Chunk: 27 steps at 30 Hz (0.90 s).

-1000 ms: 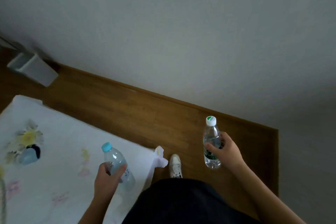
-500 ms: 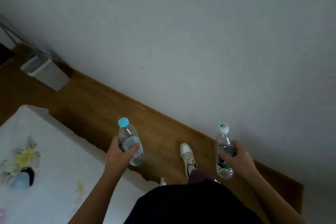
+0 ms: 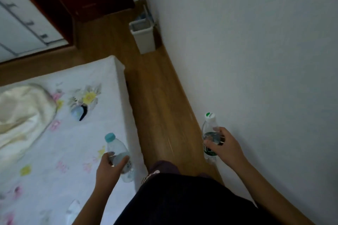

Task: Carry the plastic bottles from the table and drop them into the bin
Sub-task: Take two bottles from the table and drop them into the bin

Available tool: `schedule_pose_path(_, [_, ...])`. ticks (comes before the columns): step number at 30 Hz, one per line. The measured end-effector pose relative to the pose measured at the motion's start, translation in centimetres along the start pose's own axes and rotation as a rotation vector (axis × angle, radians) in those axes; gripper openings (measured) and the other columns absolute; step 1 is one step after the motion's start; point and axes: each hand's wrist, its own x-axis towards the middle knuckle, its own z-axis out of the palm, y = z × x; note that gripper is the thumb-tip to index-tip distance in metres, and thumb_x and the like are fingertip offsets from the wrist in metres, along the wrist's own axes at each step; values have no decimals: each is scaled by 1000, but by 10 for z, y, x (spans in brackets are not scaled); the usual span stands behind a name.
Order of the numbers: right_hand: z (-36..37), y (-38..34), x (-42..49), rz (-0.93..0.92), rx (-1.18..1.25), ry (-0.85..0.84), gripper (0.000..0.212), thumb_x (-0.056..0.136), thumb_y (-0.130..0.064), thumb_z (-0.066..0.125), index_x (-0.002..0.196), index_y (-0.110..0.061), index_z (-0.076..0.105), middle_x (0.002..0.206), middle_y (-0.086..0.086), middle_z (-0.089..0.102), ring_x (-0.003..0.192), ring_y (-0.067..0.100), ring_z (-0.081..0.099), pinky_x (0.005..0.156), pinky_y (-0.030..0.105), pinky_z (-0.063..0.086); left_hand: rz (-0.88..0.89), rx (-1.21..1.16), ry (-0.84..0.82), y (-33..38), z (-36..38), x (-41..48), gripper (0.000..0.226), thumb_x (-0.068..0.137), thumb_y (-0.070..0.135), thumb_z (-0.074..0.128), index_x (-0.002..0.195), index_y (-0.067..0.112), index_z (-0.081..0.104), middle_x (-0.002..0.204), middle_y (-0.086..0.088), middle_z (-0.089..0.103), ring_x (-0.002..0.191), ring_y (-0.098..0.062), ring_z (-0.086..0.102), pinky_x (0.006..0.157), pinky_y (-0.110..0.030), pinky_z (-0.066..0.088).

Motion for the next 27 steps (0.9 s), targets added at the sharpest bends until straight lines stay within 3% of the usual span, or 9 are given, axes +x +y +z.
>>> schedule_pose_path(6, [37, -91, 96, -103, -78, -190, 60, 79, -40, 79, 130, -26, 50, 117, -8, 58, 110, 18, 59, 98, 42, 52, -197, -98, 182, -4, -34, 34, 86, 60, 54, 69, 126, 0, 55, 118, -19, 67, 102, -35, 64, 81, -39, 44])
schedule_pose_path(11, [65, -139, 170, -90, -90, -184, 65, 76, -44, 79, 132, -25, 52, 125, -4, 63, 113, 20, 62, 98, 44, 53, -227, -119, 163, 24, -50, 116, 89, 60, 56, 69, 128, 1, 54, 122, -21, 66, 109, -39, 64, 85, -41, 45])
schedule_pose_path(17, [75, -194, 243, -47, -84, -109, 54, 75, -38, 82, 119, -33, 51, 114, -4, 64, 107, 20, 64, 95, 44, 53, -99, -94, 100, 127, -67, 238, 71, 79, 44, 80, 132, 5, 53, 124, -18, 65, 96, -26, 59, 82, -38, 46])
schedule_pose_path(21, [70, -223, 294, 0, -106, -78, 58, 73, -40, 84, 121, -29, 52, 111, -3, 64, 105, 22, 65, 91, 40, 52, 9, -155, 87, 197, -77, 315, 90, 59, 67, 72, 127, 11, 54, 118, -7, 66, 106, -25, 64, 92, -47, 54])
schedule_pose_path(23, [68, -238, 326, 19, -121, -77, 65, 69, -48, 83, 123, -27, 54, 112, -3, 64, 106, 22, 65, 90, 38, 52, 43, -156, 65, 226, -77, 351, 74, 68, 55, 80, 124, 13, 54, 117, -6, 66, 107, -24, 65, 93, -45, 55])
schedule_pose_path(25, [69, -255, 364, 24, -151, -82, 66, 71, -42, 84, 128, -23, 55, 115, -2, 64, 109, 23, 65, 91, 38, 52, 59, -157, 69, 250, -75, 388, 55, 79, 38, 81, 121, 15, 54, 116, -7, 67, 105, -24, 65, 91, -42, 54])
schedule_pose_path(27, [71, -279, 406, 23, -159, -105, 67, 73, -38, 83, 131, -21, 54, 117, -1, 64, 110, 24, 64, 92, 39, 52, 58, -153, 88, 270, -73, 423, 52, 81, 34, 80, 122, 14, 55, 115, -7, 67, 104, -25, 66, 89, -41, 55])
